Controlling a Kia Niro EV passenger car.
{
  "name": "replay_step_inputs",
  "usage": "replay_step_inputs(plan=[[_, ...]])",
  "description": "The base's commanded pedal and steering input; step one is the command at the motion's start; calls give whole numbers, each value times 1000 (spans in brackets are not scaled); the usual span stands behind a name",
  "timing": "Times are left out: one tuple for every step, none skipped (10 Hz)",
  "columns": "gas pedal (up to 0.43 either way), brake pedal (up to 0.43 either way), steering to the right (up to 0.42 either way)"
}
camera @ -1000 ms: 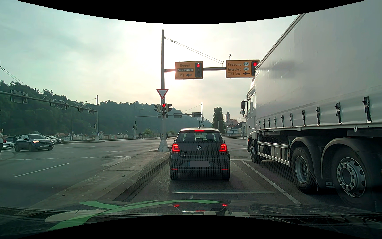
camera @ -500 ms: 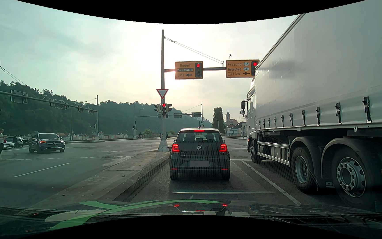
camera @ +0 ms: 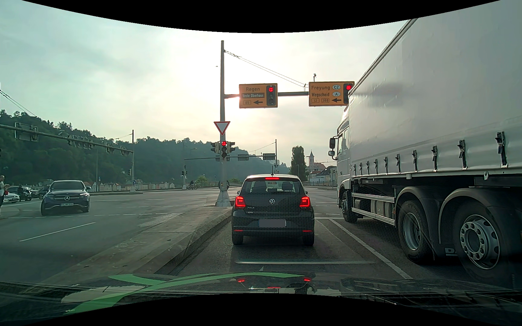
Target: Follow the waypoints while adhering to traffic rules and regulations
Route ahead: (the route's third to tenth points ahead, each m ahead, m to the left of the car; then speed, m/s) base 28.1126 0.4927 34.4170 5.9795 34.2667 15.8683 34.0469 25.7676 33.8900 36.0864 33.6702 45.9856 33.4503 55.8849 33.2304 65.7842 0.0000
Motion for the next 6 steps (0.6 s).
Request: replay_step_inputs(plan=[[0,305,2],[0,305,2],[0,305,2],[0,305,2],[0,305,2],[0,305,2]])
